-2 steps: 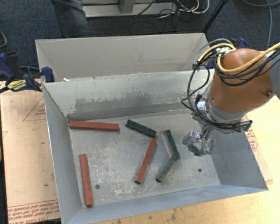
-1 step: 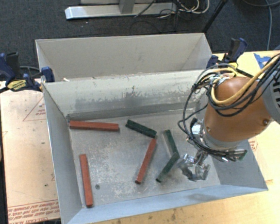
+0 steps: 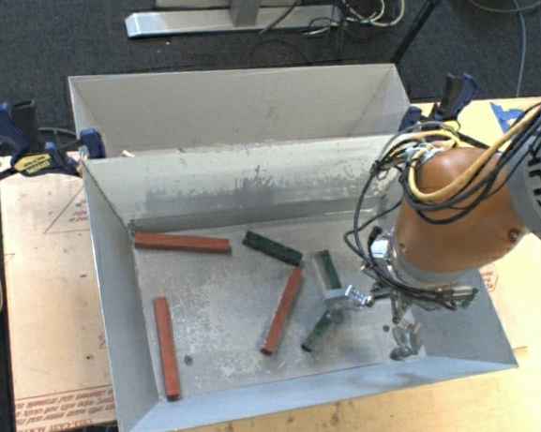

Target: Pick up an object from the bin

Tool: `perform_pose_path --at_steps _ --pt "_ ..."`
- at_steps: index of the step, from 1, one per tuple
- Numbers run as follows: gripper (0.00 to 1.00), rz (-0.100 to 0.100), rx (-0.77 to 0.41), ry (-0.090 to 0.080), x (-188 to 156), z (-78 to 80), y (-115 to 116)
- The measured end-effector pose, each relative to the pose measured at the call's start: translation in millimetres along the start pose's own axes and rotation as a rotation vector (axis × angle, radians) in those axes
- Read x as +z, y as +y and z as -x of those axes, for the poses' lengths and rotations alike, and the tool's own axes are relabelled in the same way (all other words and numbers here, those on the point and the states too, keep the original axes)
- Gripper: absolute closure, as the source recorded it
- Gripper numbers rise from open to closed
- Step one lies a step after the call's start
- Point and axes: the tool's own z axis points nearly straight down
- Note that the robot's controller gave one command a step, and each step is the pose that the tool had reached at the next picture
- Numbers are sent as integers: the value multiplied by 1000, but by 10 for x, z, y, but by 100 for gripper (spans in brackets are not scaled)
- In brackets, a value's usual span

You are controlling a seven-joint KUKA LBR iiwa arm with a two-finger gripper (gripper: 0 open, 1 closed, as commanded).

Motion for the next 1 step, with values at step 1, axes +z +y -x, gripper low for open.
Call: perform_pose_path --at_steps 1 --pt "0 -3 5 -9 -61 1146 139"
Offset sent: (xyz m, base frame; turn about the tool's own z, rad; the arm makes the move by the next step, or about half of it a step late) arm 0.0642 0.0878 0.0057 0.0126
